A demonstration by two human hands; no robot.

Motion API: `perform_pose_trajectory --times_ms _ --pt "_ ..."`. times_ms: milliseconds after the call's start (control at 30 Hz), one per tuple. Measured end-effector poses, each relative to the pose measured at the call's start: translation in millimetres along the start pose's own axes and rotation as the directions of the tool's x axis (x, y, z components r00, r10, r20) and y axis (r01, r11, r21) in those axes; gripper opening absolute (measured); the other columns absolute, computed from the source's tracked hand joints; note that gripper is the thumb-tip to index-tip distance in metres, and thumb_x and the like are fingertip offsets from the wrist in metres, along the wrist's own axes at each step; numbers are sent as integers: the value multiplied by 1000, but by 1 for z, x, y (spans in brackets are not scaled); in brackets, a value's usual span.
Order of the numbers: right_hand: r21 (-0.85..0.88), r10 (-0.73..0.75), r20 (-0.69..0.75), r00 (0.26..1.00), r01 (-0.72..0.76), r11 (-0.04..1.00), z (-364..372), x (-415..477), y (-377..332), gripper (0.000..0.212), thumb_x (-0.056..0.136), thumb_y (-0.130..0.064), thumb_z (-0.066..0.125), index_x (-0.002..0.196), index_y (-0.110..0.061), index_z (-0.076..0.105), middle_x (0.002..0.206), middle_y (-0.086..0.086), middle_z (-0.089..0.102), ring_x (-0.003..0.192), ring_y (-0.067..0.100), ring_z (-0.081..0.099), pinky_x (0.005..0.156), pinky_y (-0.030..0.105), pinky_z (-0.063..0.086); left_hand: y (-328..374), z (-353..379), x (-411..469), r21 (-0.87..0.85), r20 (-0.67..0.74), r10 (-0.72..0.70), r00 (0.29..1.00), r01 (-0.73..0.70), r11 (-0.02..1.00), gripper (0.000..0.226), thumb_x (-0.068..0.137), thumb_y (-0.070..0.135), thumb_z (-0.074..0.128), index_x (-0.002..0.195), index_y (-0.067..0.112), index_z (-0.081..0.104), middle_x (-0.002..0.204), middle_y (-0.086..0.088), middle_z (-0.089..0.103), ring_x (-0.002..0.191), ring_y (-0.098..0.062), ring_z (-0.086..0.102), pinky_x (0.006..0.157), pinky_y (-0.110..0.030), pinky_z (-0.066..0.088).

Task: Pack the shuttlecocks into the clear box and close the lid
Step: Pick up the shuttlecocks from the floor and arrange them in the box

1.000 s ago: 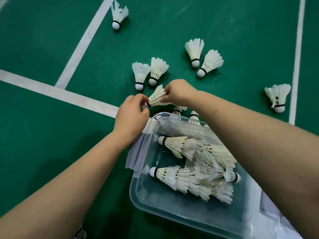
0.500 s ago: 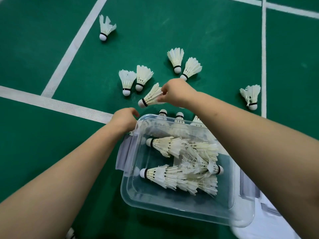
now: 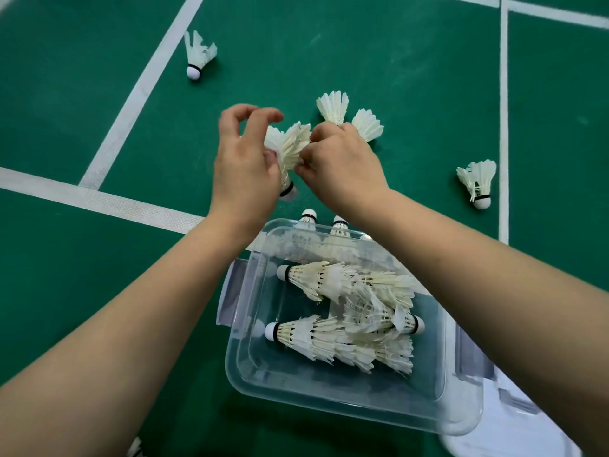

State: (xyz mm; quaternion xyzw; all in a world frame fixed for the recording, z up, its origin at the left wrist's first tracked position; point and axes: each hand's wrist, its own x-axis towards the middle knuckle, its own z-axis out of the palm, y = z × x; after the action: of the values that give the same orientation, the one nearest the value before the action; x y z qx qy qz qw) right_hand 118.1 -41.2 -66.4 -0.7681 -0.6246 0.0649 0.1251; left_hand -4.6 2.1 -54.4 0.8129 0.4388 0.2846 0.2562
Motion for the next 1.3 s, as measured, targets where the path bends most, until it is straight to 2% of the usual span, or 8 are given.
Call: perform_pose_trajectory --times_ms 167,300,467,667,867,1067,1167,1300 --pt "-121 -128 -77 989 118 986 -23 -26 -6 26 91 -12 44 105 -2 64 110 15 58 101 33 50 69 32 28 26 -1 -3 2 116 136 984 -138 990 43 79 -1 40 116 9 59 127 -17 43 79 -12 44 72 -12 32" --pt "-131 -138 -43 990 131 983 -54 -42 -4 30 89 -16 45 109 -3 63 110 15 60 100 34 56 67 31 28 47 -4 -6 -16 164 156 974 -156 988 42 80 -5 45 115 12 61 125 -12 48 78 -10 47 69 -1 32" --pt "13 -23 138 990 22 1000 -76 -75 16 20 79 -20 55 86 -8 70 91 14 67 87 32 60 76 36 48 64 -1 -23 -35 367 174 914 -174 984 40 79 3 63 116 19 62 114 -1 61 84 -7 54 75 -6 36" --pt "37 90 191 978 -98 994 -110 -103 16 11 73 -18 60 62 -17 59 69 10 63 66 23 54 55 26 36 91 -8 -45 -13 488 214 846 -238 971 42 76 4 68 116 15 62 115 -3 63 91 -14 59 78 -16 37" --pt "59 39 281 959 -58 997 -122 -130 -6 7 73 -19 63 70 -14 67 80 9 68 78 23 60 69 29 40 98 -31 -66 10 510 222 831 -264 964 23 76 -1 67 97 9 69 137 -8 45 73 -20 57 77 -19 37" --pt "116 68 374 925 -119 986 -98 -151 -14 13 70 -18 65 78 -8 69 82 12 68 77 27 60 65 31 45 90 -29 -88 49 618 198 761 -289 956 18 75 6 70 93 7 72 105 -9 62 78 -18 57 69 -18 31" --pt "199 52 416 908 -146 969 -93 -155 -10 12 71 -17 69 82 -21 69 84 1 66 79 17 58 69 26 44 83 -26 -91 101 682 158 714 -306 947 17 81 10 65 98 9 69 100 -9 66 92 -23 59 71 -21 32" --pt "254 123 392 912 -236 938 -91 -155 3 24 74 -8 63 82 -31 59 91 -5 56 86 11 52 72 23 40 69 -23 -93 148 659 87 747 -243 959 13 83 7 61 95 9 65 99 -8 67 94 -24 58 73 -26 35"
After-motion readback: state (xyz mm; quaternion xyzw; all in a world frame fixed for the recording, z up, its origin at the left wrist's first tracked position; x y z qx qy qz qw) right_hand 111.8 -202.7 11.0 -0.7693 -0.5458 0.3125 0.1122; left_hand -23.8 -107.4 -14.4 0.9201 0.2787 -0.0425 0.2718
